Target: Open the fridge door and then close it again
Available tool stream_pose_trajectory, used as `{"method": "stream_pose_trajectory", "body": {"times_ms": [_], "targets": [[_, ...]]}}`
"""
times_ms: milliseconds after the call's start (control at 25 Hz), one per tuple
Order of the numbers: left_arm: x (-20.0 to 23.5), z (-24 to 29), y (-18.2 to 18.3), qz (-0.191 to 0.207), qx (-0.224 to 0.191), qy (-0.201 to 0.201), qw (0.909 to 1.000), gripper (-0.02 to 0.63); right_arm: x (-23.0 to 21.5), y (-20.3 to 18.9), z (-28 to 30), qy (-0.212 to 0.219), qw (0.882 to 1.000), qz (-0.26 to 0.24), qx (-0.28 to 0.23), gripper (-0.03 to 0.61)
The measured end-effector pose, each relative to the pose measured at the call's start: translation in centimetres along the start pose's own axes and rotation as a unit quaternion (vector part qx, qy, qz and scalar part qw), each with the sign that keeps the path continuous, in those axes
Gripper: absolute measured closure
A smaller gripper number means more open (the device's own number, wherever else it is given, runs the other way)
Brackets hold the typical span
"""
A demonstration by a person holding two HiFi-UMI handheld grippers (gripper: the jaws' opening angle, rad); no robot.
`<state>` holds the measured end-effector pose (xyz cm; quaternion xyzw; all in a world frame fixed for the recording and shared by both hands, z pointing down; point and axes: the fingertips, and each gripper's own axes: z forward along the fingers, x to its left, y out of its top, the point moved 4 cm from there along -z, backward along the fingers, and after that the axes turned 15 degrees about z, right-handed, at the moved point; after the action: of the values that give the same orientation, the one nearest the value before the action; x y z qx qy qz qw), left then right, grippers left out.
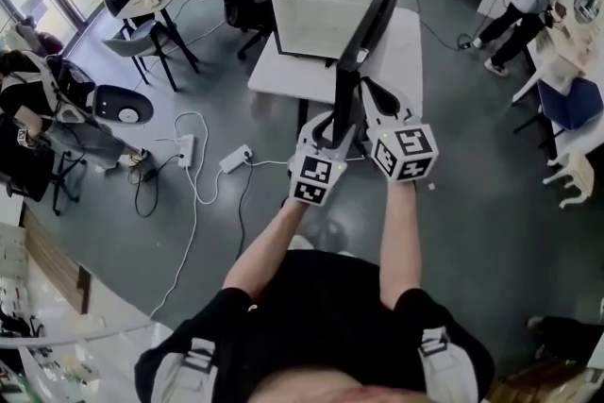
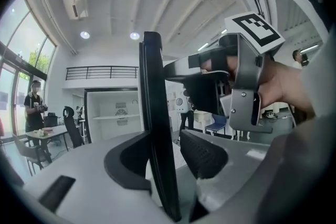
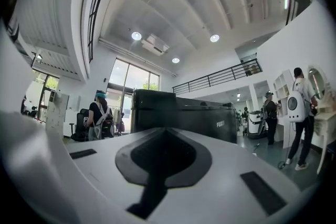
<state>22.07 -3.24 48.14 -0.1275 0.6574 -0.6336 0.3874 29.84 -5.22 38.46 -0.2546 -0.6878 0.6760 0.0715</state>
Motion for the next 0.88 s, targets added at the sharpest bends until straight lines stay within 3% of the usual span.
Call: {"method": "stream_pose_trajectory", "body": {"times_ms": [240, 480, 680, 880], "targets": [[5.1, 0.1, -2.4, -0.010, -0.014, 0.036, 0.9992, 0.459, 2.1, -1.1, 4.6, 0.055, 0.998, -0.014, 0.002, 0.584], [13.5, 1.0, -5.9, -0.040, -0.036, 0.071, 0.9961, 0.465, 4.4, -3.0, 12.3, 0.104, 0.994, -0.024, 0.004, 0.584], [20.7, 2.9, -8.6, -0.046, -0.050, 0.054, 0.9962, 0.446, 5.6, -4.0, 19.5, 0.125, 0.991, -0.040, 0.008, 0.584], [28.2, 6.3, -10.3, -0.058, -0.062, 0.013, 0.9963, 0.445, 5.4, -4.2, 26.9, 0.102, 0.994, -0.041, 0.011, 0.584]]}}
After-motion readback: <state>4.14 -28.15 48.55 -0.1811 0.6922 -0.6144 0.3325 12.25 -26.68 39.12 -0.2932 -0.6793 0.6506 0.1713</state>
